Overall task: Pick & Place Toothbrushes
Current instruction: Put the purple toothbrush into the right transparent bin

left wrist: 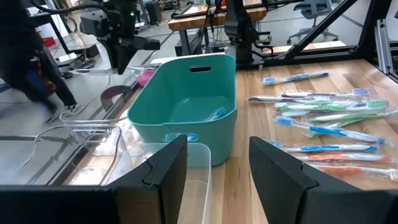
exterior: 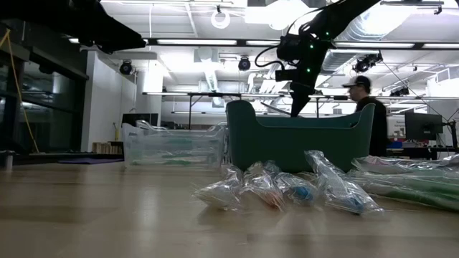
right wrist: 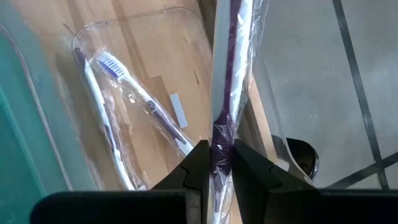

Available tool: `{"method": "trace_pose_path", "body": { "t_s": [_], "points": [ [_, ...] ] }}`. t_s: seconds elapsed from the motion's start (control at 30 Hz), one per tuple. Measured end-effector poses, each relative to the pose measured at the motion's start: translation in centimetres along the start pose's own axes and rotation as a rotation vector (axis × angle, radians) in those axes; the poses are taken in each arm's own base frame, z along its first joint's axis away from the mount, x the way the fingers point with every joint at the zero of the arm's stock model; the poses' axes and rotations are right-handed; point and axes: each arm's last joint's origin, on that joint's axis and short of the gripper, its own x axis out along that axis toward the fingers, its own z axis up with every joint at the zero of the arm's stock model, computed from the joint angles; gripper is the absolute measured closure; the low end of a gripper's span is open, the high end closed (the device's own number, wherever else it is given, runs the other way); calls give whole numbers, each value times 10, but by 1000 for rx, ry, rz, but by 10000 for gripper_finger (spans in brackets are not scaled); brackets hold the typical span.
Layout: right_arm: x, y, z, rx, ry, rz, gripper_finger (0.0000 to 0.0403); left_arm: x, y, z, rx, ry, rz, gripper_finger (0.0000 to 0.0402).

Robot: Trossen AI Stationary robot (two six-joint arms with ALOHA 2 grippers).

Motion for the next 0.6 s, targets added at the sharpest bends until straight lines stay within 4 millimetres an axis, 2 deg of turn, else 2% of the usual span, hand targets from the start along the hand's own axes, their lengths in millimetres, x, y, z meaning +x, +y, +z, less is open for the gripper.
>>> {"method": "trace_pose_path", "body": {
  "t_s": [0.13, 0.33, 0.6],
  "points": [
    [1, 0, 0, -7, 16, -26, 351, 0, 0, -1, 3, 11, -1, 236],
    [0, 5, 2, -62, 49, -77, 305, 0, 0, -3, 7, 25, -3, 236],
    [-3, 23, 7, -95, 92, -130, 248, 0, 0, -4, 12, 44, -5, 236]
  ]
}}
